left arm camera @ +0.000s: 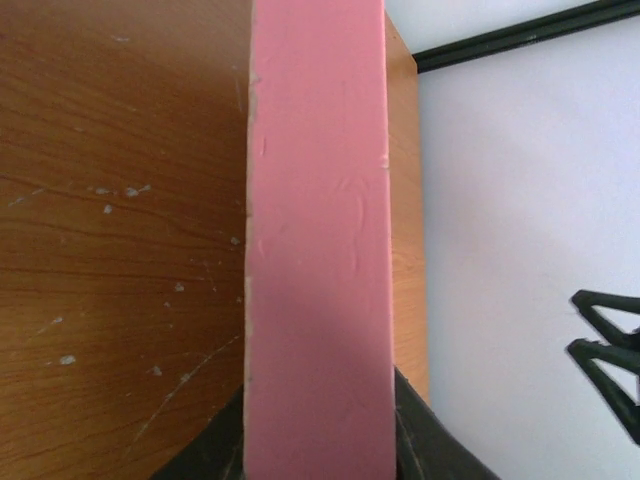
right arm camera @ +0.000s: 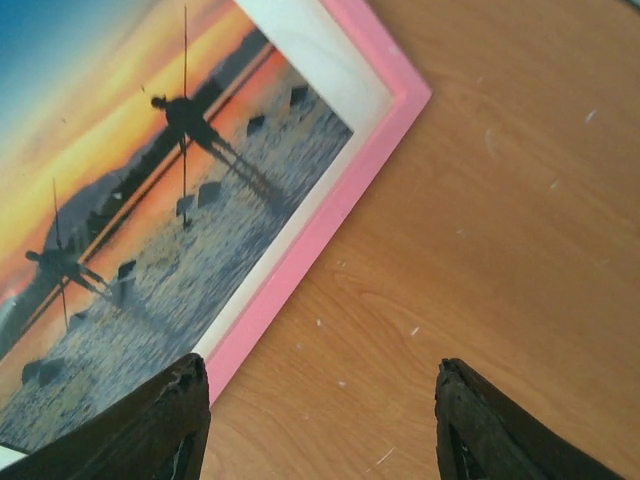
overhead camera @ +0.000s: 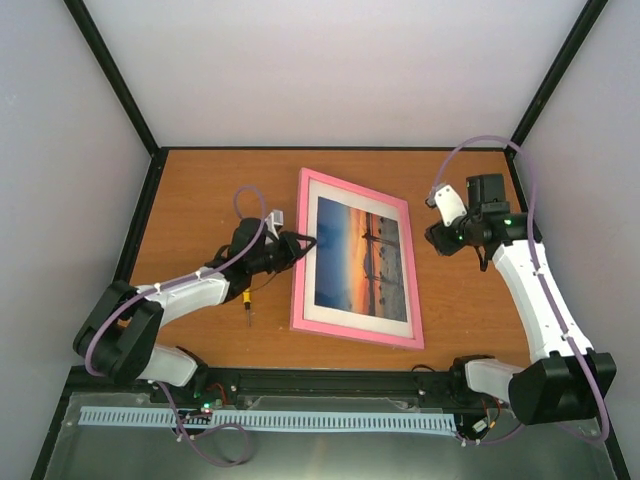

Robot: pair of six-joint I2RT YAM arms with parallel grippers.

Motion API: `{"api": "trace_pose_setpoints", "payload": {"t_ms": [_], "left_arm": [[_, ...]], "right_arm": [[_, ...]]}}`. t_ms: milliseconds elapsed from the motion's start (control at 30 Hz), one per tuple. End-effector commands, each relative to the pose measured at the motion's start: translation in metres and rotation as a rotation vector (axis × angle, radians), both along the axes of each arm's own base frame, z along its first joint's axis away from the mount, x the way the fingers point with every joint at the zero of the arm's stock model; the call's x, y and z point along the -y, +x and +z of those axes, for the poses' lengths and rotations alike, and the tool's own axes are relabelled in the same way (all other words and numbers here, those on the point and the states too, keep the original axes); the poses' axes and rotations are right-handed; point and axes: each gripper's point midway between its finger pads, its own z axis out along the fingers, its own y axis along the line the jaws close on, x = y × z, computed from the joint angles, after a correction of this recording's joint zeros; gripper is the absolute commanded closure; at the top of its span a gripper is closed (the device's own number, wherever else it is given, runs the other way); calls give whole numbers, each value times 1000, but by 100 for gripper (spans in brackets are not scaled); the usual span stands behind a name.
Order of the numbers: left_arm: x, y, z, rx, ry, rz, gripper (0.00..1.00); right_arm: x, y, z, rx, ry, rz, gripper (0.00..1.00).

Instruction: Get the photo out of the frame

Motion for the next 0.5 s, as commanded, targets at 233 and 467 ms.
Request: {"api": "trace_pose_setpoints", "payload": {"t_ms": [233,467], "left_arm": [[-48,2,-53,57,139,201,99],[-76,-19,-87,-28,233,264,99]], "right_arm": [[2,-2,-88,-191,27,-4,41],[-11,-5,-130,-345,89,25,44]]}}
